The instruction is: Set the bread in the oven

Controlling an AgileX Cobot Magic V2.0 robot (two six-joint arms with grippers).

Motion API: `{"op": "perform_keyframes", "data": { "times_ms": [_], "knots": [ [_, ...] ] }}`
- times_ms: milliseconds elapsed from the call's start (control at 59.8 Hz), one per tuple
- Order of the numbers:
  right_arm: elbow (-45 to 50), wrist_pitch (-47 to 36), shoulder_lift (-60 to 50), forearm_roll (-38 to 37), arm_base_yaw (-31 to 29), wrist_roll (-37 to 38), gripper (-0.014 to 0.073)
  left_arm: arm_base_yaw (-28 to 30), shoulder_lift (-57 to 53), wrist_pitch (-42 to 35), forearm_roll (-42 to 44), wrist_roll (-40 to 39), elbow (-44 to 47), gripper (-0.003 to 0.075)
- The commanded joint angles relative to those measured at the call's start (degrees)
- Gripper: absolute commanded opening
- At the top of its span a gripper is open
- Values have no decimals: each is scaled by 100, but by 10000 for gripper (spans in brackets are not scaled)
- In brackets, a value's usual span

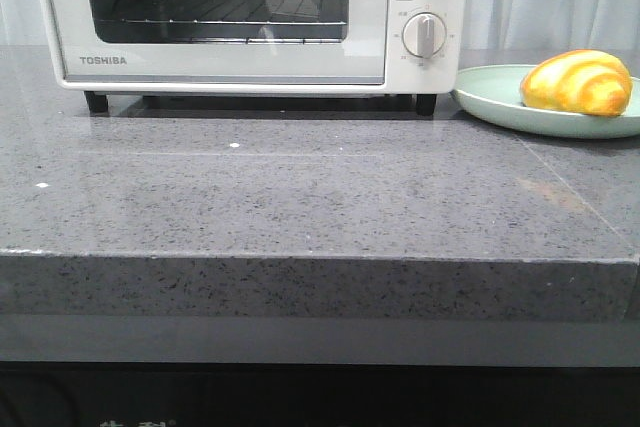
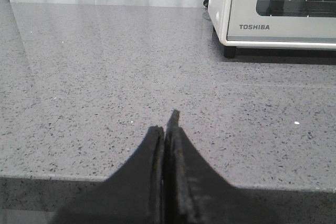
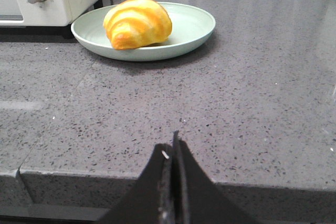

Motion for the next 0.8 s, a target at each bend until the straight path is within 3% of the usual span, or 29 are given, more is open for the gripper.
{"op": "perform_keyframes", "data": {
  "times_ms": [0,284,418,602,786],
  "knots": [
    [-28,-464,-129,-46,-22,-23,-59,3,-97,-591,-67,-34,38,-20],
    [-33,-571,-129,-33,-22,-23,-59,3,-97,-1123,-96,-34,38,-20],
    [-161,-966,-129,224,-22,-18,-59,-9,-97,-1440,-568,-34,-247,-20],
    [-1087,-221,40,230,-27,-18,-59,-9,261,-640,-566,-34,-1386,-20],
    [-1991,1021,932,230,-27,-18,-59,-9,1501,236,-566,-34,-2389,-21]
  ]
}}
